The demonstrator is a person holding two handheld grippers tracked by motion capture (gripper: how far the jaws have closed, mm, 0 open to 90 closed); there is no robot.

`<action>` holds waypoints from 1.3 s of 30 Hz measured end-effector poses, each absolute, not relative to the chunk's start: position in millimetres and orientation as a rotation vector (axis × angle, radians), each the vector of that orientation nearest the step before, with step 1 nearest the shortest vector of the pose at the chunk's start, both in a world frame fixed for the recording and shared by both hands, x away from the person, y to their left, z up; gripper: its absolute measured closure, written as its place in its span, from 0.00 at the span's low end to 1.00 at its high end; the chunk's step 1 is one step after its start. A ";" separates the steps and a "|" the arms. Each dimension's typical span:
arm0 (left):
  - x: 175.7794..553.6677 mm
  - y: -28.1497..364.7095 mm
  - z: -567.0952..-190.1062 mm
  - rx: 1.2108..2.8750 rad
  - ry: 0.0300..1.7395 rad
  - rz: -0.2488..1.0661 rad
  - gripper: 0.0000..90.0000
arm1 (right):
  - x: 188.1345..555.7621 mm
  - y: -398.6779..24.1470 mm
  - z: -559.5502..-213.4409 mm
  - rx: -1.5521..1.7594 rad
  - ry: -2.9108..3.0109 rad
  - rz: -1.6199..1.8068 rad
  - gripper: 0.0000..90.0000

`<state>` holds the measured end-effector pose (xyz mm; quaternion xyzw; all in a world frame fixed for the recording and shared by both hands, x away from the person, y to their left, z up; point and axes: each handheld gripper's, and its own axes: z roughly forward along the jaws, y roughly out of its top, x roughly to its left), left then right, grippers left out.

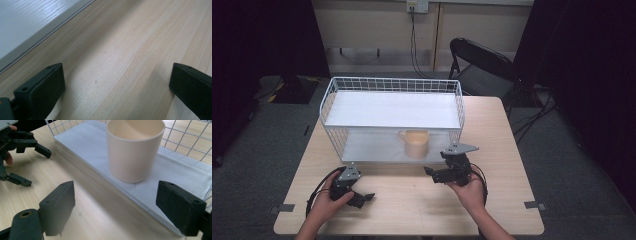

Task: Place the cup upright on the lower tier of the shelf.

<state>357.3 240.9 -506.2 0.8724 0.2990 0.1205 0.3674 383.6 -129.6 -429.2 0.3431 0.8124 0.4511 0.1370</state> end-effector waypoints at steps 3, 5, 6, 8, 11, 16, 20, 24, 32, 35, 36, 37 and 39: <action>357.3 240.9 -506.2 2.241 0.768 0.310 0.00 | 382.1 -133.8 -429.1 0.977 2.357 1.309 0.17; 357.3 241.0 -506.2 2.242 0.768 0.310 0.00 | 381.1 -136.5 -429.5 0.979 2.360 1.310 0.17; 357.3 240.9 -506.2 2.241 0.768 0.309 0.00 | 380.5 -137.8 -429.9 0.977 2.361 1.307 0.17; 357.3 240.9 -506.2 2.241 0.768 0.309 0.00 | 379.7 -140.5 -430.5 0.979 2.366 1.310 0.17; 357.3 240.9 -506.2 2.241 0.768 0.310 0.00 | 378.2 -144.5 -431.1 0.979 2.361 1.309 0.17; 357.3 240.9 -506.2 2.241 0.768 0.309 0.00 | 376.2 -151.7 -435.0 0.981 2.365 1.301 0.17; 357.3 240.9 -506.2 2.241 0.768 0.309 0.00 | 374.7 -156.4 -436.3 0.981 2.372 1.302 0.17; 357.3 240.9 -506.2 2.241 0.769 0.310 0.00 | 372.8 -162.1 -437.1 0.978 2.368 1.315 0.17; 357.3 240.9 -506.2 2.241 0.768 0.310 0.00 | 371.0 -172.3 -440.9 0.994 2.377 1.316 0.17; 357.3 240.9 -506.2 2.241 0.769 0.310 0.00 | 369.7 -175.3 -442.0 0.986 2.382 1.307 0.17; 357.3 240.9 -506.2 2.241 0.768 0.310 0.00 | 369.1 -176.4 -442.4 0.986 2.383 1.304 0.17; 357.3 240.9 -506.2 2.241 0.768 0.310 0.00 | 368.8 -177.5 -442.7 0.981 2.387 1.304 0.17; 357.3 240.9 -506.2 2.241 0.769 0.310 0.00 | 368.2 -178.3 -442.8 0.981 2.391 1.300 0.17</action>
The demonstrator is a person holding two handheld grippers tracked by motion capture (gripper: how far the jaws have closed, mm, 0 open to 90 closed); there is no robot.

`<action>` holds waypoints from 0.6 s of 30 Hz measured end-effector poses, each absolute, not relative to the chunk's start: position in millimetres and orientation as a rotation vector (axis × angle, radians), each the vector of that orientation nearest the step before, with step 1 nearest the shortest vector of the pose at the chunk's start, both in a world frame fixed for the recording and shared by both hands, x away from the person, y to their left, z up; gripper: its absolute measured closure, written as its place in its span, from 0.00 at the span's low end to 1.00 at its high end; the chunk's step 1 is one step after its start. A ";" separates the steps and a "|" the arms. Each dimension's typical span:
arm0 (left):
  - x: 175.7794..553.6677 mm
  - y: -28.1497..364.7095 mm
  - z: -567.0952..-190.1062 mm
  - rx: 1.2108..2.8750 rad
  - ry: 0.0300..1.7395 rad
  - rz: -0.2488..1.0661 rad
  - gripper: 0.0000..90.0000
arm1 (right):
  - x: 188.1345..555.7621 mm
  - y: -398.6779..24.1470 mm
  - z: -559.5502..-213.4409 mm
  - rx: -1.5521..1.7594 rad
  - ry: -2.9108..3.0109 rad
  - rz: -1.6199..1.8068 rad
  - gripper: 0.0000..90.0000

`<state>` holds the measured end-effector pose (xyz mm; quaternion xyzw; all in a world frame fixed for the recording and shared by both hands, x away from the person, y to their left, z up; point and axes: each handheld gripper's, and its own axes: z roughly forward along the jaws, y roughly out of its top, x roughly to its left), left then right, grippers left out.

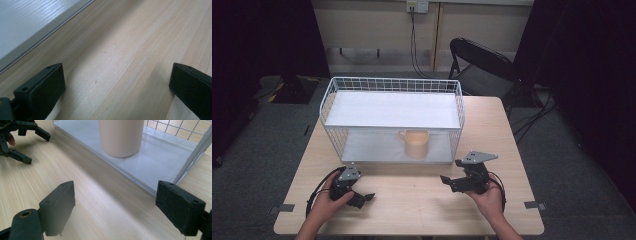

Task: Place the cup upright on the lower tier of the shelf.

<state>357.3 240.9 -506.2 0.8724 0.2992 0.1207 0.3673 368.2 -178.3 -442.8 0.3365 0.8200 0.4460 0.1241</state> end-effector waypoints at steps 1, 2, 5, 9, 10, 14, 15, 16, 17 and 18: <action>357.2 240.9 -506.2 2.241 0.769 0.310 0.00 | 367.2 -180.8 -443.5 0.976 2.390 1.299 0.17; 357.2 240.9 -506.2 2.241 0.769 0.310 0.00 | 366.6 -182.1 -443.8 0.977 2.391 1.297 0.17; 357.3 240.9 -506.2 2.241 0.768 0.310 0.00 | 365.1 -186.6 -445.3 0.978 2.385 1.288 0.17; 357.3 240.9 -506.3 2.241 0.768 0.310 0.00 | 363.2 -194.9 -449.0 0.969 2.385 1.280 0.17; 357.3 240.9 -506.2 2.241 0.769 0.310 0.00 | 363.0 -197.1 -450.2 0.975 2.383 1.277 0.17; 357.2 240.9 -506.2 2.241 0.769 0.311 0.00 | 362.2 -205.4 -454.2 0.971 2.387 1.278 0.17; 357.2 240.9 -506.2 2.240 0.769 0.310 0.00 | 362.1 -207.2 -455.2 0.972 2.386 1.271 0.17; 357.2 240.9 -506.2 2.240 0.769 0.309 0.00 | 362.2 -208.7 -456.0 0.974 2.382 1.267 0.17; 357.2 240.9 -506.2 2.241 0.769 0.310 0.00 | 362.3 -210.3 -456.5 0.973 2.384 1.268 0.17; 357.2 240.9 -506.2 2.241 0.769 0.310 0.00 | 362.1 -211.6 -456.8 0.972 2.382 1.264 0.17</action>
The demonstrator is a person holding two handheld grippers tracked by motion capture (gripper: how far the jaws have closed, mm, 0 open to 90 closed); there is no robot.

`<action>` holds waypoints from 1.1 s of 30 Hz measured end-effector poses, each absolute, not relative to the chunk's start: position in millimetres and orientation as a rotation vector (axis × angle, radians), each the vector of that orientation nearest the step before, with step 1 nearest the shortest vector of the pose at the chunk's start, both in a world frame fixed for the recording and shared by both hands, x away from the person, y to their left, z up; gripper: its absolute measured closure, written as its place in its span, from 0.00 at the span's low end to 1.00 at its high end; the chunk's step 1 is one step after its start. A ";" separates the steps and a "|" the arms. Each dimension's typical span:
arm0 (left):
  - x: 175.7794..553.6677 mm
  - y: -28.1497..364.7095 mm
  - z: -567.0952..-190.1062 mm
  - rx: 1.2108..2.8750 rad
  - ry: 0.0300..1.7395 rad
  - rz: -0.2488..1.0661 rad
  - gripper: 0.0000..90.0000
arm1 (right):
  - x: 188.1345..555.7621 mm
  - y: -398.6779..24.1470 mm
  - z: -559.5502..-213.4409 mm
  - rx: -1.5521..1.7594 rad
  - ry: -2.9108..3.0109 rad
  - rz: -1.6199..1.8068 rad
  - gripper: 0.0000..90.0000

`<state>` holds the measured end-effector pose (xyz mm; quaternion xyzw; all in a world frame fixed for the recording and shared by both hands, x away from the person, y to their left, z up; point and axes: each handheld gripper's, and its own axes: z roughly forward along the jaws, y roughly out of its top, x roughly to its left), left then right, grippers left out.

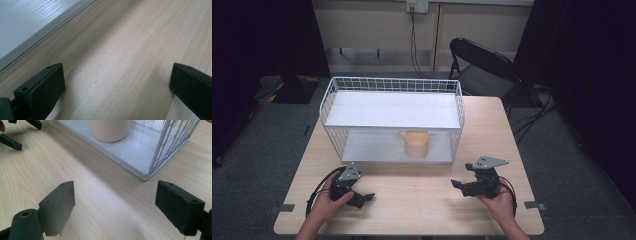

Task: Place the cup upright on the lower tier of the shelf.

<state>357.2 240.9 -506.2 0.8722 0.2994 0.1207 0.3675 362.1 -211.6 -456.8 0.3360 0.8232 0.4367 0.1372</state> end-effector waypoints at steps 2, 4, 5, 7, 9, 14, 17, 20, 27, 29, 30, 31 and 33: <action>357.2 240.9 -506.2 2.240 0.769 0.310 0.00 | 361.1 -214.0 -457.5 0.959 2.380 1.264 0.17; 357.2 240.9 -506.2 2.240 0.769 0.311 0.00 | 360.2 -216.4 -458.7 0.949 2.382 1.256 0.17; 357.2 240.9 -506.2 2.241 0.769 0.310 0.00 | 359.9 -217.8 -459.5 0.946 2.384 1.260 0.17; 357.2 240.9 -506.2 2.241 0.769 0.310 0.00 | 359.0 -220.6 -460.6 0.939 2.382 1.250 0.17; 357.2 240.9 -506.2 2.240 0.769 0.311 0.00 | 358.5 -223.8 -461.8 0.941 2.382 1.244 0.17; 357.2 240.9 -506.2 2.240 0.769 0.310 0.00 | 357.0 -230.9 -464.0 0.935 2.383 1.229 0.17; 357.2 240.9 -506.2 2.241 0.769 0.311 0.00 | 356.5 -235.0 -465.0 0.938 2.379 1.232 0.17; 357.2 240.9 -506.2 2.241 0.769 0.311 0.00 | 355.7 -238.4 -466.0 0.940 2.383 1.227 0.17; 357.2 240.9 -506.2 2.241 0.769 0.311 0.00 | 353.5 -250.9 -471.0 0.959 2.382 1.193 0.17; 357.2 240.9 -506.2 2.241 0.770 0.311 0.00 | 353.1 -255.1 -471.9 0.962 2.377 1.195 0.17; 357.2 240.9 -506.2 2.241 0.770 0.311 0.00 | 352.8 -257.3 -472.4 0.962 2.375 1.190 0.17; 357.2 240.9 -506.2 2.241 0.769 0.311 0.00 | 352.4 -259.1 -473.0 0.970 2.376 1.184 0.17; 357.1 240.9 -506.2 2.241 0.770 0.311 0.00 | 351.6 -262.8 -474.4 0.972 2.379 1.180 0.17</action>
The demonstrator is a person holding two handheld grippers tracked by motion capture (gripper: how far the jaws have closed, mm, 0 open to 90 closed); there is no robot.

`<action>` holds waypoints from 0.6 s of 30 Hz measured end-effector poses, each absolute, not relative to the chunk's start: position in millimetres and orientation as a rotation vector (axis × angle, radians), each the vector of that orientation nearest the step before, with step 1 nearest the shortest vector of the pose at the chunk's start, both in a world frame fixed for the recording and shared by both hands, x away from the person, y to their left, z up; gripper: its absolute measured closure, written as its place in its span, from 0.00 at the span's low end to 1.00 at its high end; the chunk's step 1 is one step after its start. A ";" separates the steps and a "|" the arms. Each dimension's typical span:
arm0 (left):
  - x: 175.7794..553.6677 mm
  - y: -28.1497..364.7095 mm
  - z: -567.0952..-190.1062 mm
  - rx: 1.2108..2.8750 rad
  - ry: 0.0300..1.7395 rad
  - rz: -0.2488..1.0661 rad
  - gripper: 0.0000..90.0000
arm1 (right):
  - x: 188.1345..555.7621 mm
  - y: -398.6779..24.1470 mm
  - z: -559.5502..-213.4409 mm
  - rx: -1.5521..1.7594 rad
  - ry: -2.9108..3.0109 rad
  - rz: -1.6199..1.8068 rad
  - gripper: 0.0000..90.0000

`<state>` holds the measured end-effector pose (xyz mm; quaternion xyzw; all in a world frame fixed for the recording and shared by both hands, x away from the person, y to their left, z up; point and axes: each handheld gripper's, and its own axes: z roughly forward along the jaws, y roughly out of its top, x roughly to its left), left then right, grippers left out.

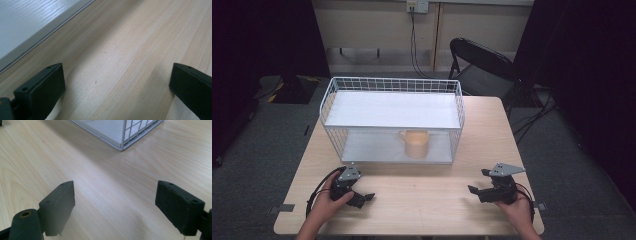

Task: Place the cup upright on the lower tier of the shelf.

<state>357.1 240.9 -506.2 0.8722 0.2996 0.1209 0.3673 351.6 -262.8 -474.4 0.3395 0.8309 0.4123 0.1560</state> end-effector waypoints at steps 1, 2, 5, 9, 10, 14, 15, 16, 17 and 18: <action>357.2 240.9 -506.2 2.241 0.769 0.311 0.00 | 351.2 -264.5 -475.0 0.974 2.379 1.175 0.17; 357.2 240.9 -506.2 2.241 0.769 0.311 0.00 | 351.0 -266.2 -475.8 0.979 2.381 1.173 0.17; 357.1 240.9 -506.2 2.240 0.770 0.311 0.00 | 349.7 -270.5 -477.3 0.988 2.379 1.169 0.17; 357.2 240.9 -506.2 2.240 0.769 0.311 0.00 | 348.7 -275.4 -479.4 0.994 2.379 1.157 0.17; 357.1 240.9 -506.2 2.240 0.770 0.311 0.00 | 348.5 -276.3 -479.9 0.998 2.378 1.153 0.17; 357.1 240.9 -506.2 2.240 0.770 0.311 0.00 | 347.3 -280.3 -483.1 0.995 2.383 1.145 0.17; 357.1 240.9 -506.2 2.240 0.769 0.311 0.00 | 347.0 -281.2 -484.3 0.995 2.383 1.140 0.17; 357.1 240.9 -506.2 2.240 0.770 0.311 0.00 | 346.6 -282.2 -485.3 0.995 2.382 1.138 0.18; 357.1 240.9 -506.2 2.241 0.769 0.311 0.00 | 346.6 -283.2 -486.3 0.992 2.386 1.137 0.18; 357.1 240.8 -506.2 2.240 0.770 0.311 0.00 | 346.2 -283.9 -487.3 0.993 2.386 1.132 0.18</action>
